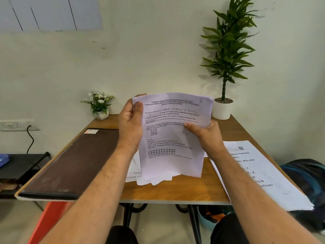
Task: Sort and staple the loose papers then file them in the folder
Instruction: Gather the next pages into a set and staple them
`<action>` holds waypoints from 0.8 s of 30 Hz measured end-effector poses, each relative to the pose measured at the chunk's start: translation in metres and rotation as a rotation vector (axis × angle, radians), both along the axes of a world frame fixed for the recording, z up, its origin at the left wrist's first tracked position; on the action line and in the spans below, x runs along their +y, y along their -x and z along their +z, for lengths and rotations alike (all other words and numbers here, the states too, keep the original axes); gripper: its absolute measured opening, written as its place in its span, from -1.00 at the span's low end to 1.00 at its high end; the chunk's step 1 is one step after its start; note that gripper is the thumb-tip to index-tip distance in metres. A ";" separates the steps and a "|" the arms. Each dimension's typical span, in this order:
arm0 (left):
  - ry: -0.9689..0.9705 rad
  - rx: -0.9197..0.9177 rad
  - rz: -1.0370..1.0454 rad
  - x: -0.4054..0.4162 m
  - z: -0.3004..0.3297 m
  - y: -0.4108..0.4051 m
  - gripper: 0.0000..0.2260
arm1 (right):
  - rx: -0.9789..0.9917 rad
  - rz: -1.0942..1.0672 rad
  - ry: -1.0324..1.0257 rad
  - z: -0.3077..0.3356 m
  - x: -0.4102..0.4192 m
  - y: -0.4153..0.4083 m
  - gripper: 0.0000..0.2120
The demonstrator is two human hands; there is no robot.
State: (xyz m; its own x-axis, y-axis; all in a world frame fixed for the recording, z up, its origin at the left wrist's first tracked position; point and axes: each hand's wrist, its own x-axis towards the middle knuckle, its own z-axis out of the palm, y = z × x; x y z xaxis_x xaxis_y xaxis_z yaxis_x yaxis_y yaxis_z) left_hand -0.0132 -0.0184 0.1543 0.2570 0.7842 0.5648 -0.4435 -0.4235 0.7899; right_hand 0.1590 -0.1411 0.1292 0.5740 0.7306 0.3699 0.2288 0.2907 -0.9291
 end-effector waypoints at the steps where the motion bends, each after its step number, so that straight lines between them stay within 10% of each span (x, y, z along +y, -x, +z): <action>1: 0.009 -0.006 -0.002 0.000 -0.001 0.000 -0.82 | -0.016 0.000 0.020 -0.002 0.001 0.001 -0.85; 11: 0.321 0.094 0.062 0.034 0.025 -0.018 -0.76 | -0.044 0.033 0.183 0.024 0.011 -0.019 -0.82; 24: 0.649 0.435 0.012 0.059 -0.089 -0.081 -0.79 | 0.101 -0.069 0.423 -0.059 0.024 -0.080 -0.78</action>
State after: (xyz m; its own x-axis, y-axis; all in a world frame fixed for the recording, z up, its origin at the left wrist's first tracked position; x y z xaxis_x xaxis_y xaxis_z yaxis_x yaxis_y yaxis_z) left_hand 0.0679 0.0410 0.0653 0.3391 0.9274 -0.1577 -0.0353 0.1800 0.9830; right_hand 0.2385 -0.1175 0.0701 0.6447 0.7643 -0.0143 0.1359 -0.1330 -0.9818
